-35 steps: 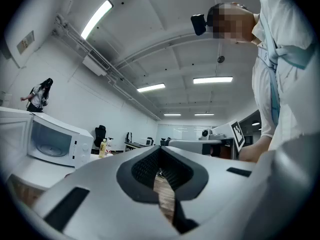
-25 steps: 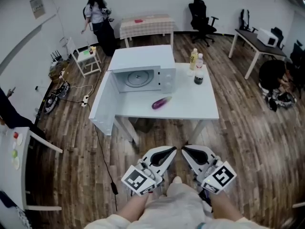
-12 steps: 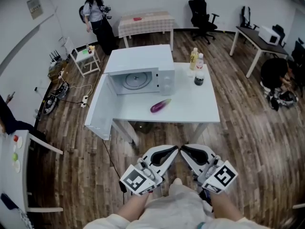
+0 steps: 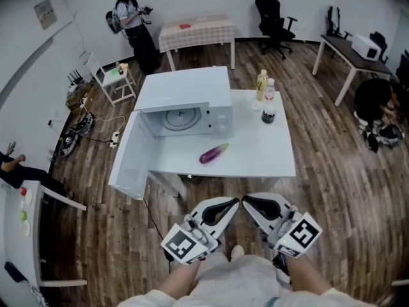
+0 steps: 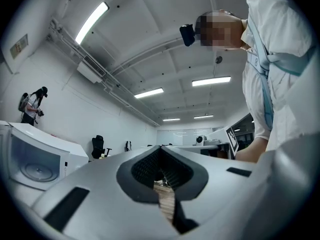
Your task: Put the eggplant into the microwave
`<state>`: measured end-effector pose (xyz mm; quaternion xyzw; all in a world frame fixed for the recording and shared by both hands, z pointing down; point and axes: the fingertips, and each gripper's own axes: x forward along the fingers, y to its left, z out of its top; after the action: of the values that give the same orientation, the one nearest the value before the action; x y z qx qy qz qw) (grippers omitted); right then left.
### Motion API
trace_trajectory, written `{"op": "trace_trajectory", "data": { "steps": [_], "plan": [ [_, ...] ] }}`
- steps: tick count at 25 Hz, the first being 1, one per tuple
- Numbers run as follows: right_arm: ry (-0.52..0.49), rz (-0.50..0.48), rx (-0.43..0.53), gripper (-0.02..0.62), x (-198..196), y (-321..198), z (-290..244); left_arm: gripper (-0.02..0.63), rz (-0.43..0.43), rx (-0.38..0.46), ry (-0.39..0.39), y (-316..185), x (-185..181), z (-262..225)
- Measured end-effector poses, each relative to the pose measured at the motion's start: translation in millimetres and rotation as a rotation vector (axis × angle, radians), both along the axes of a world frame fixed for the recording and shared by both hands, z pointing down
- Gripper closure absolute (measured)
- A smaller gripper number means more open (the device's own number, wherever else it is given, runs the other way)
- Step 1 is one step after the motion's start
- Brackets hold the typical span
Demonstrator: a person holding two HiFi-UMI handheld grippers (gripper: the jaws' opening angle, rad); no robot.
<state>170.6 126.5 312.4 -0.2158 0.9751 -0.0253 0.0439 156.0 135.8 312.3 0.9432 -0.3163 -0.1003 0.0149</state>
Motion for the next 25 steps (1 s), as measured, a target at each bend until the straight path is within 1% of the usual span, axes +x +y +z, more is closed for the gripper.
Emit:
{"op": "trace_trajectory", "data": {
  "steps": [3, 8, 11, 15, 22, 25],
  "plan": [
    [0.010, -0.003, 0.017, 0.560, 1.3, -13.7, 1.5, 0.604, -0.026, 0.003, 0.002, -14.2, -2.2, 2.5],
    [-0.002, 0.003, 0.003, 0.560, -10.7, -41.0, 5.1, 0.604, -0.065, -0.004, 0.019, -45.3, -26.7, 8.0],
    [-0.007, 0.014, -0.002, 0.560, -21.6, -62.0, 6.6, 0.604, -0.072, -0.002, 0.029, -64.5, -42.1, 8.6],
    [-0.008, 0.038, 0.006, 0.560, -39.9, -87.8, 5.5, 0.604, -0.067, -0.015, 0.009, -91.2, -65.0, 13.8],
    [-0.012, 0.087, -0.040, 0.560, -73.0, -128.5, 17.7, 0.604, -0.055, -0.049, -0.044, -140.1, -100.9, 43.7],
    [-0.002, 0.102, -0.052, 0.560, -82.4, -141.4, 23.8, 0.604, -0.046, -0.044, -0.049, -161.5, -112.5, 52.9]
  ]
}}
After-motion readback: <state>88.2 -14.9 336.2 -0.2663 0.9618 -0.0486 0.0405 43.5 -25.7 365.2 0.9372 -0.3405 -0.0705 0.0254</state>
